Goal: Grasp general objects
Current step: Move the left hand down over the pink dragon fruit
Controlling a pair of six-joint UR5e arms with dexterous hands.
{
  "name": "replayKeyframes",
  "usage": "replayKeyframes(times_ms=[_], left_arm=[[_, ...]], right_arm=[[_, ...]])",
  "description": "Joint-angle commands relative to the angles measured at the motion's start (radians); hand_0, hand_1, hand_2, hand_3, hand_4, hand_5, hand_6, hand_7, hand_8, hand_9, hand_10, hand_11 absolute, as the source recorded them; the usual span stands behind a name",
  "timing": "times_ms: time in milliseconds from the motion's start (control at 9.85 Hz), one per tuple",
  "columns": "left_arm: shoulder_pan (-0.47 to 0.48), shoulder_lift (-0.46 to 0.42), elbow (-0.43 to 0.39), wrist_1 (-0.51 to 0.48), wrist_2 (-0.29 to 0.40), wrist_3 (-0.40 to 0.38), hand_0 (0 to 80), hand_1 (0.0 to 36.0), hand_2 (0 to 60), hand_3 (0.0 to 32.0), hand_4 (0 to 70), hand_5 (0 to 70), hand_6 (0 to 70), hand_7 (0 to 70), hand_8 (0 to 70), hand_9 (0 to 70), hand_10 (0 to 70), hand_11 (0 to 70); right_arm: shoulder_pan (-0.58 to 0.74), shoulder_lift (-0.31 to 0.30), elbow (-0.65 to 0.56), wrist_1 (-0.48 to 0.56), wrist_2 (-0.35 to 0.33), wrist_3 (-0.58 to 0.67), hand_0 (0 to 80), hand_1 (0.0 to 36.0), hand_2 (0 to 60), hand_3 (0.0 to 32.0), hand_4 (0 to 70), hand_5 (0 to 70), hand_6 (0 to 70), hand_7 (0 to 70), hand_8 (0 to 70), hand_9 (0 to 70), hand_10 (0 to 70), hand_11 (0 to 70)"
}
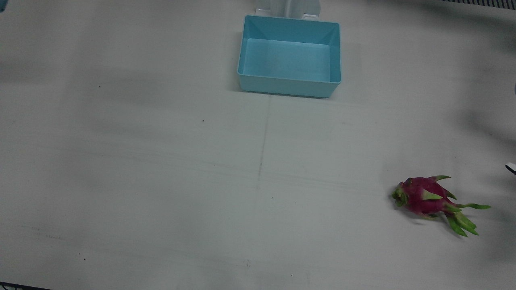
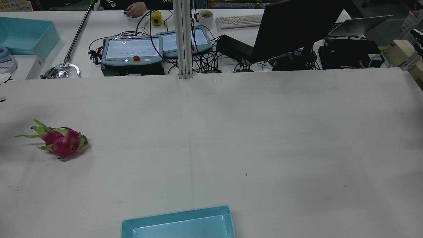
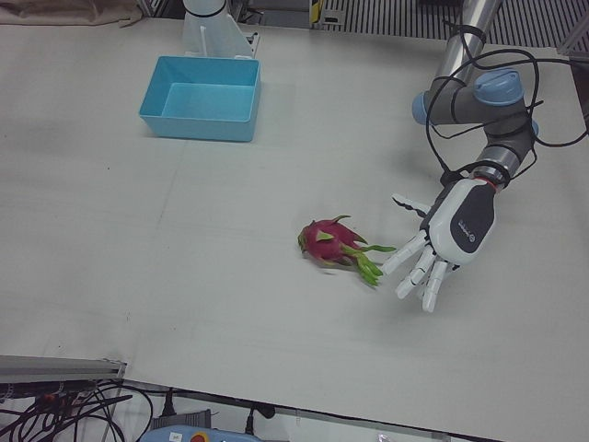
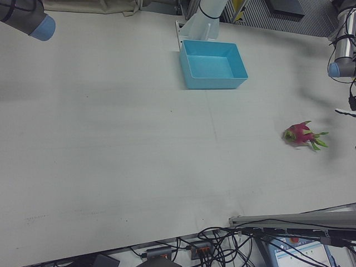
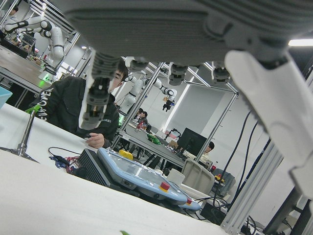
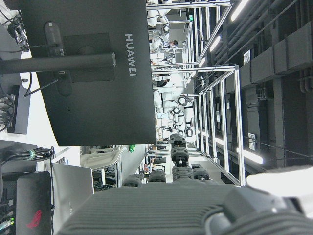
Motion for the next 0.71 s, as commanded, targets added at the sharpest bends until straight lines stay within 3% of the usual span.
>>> replayKeyframes(times_ms=[0,305,609], left_arm=[[0.086,-0.003,-0.039,0.044,-0.013,0.104,49.9,17.2,0.0,32.0,0.0,2.9,0.0,9.4,0.0,0.5,0.0,0.0],[0.11,-0.003,-0.048,0.07,-0.02,0.163,50.3,17.5,0.0,32.0,0.0,1.1,0.0,5.7,0.0,0.0,0.0,0.0],[0.254,-0.012,-0.106,0.165,-0.131,0.207,49.7,16.7,0.0,32.0,0.0,1.2,0.0,6.7,0.0,0.0,0.0,0.0]], right_arm=[[0.0,0.0,0.0,0.0,0.001,0.0,0.0,0.0,0.0,0.0,0.0,0.0,0.0,0.0,0.0,0.0,0.0,0.0],[0.0,0.0,0.001,0.0,0.001,0.0,0.0,0.0,0.0,0.0,0.0,0.0,0.0,0.0,0.0,0.0,0.0,0.0],[0.0,0.0,0.0,0.0,0.001,0.0,0.0,0.0,0.0,0.0,0.0,0.0,0.0,0.0,0.0,0.0,0.0,0.0]])
